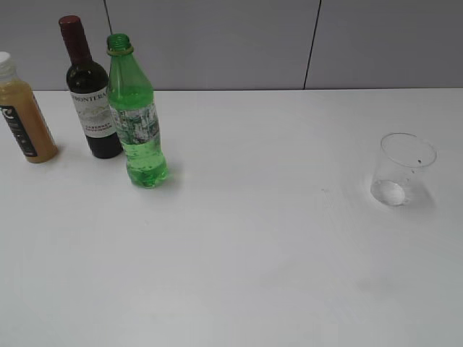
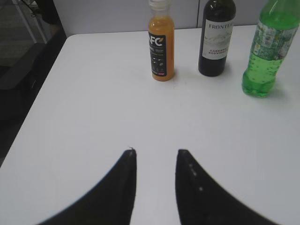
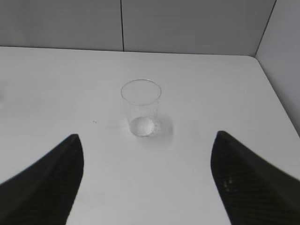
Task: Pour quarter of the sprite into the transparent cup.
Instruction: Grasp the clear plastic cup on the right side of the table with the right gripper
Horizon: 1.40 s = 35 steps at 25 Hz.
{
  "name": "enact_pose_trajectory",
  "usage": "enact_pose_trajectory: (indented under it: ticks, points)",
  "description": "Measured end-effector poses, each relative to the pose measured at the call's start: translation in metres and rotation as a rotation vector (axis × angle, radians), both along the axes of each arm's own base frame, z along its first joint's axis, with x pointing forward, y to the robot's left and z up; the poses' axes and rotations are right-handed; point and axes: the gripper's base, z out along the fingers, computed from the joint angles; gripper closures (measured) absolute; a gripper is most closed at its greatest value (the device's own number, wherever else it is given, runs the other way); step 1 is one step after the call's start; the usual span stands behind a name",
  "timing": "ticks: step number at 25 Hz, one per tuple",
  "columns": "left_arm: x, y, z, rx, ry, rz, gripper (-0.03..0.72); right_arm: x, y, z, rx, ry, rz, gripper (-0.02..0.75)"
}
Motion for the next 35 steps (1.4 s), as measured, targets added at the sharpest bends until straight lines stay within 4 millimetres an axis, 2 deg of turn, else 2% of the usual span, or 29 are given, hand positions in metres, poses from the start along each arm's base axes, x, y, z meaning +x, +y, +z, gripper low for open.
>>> enact_pose_trajectory:
  ticks: [14, 21, 30, 35]
  points:
    - [0.000, 0.000, 0.000, 0.000, 0.000, 0.000, 0.457, 0.060, 0.003, 0.009, 0.004, -0.032, -0.030, 0.099]
    - [0.000, 0.000, 0.000, 0.000, 0.000, 0.000, 0.456, 0.080, 0.004, -0.003, 0.007, -0.061, -0.045, 0.111]
    - [0.000, 0.000, 0.000, 0.000, 0.000, 0.000, 0.456, 0.102, 0.004, -0.034, 0.004, -0.075, -0.067, 0.122]
    - [0.000, 0.000, 0.000, 0.000, 0.000, 0.000, 0.456, 0.115, 0.004, -0.044, -0.031, -0.082, -0.062, 0.131]
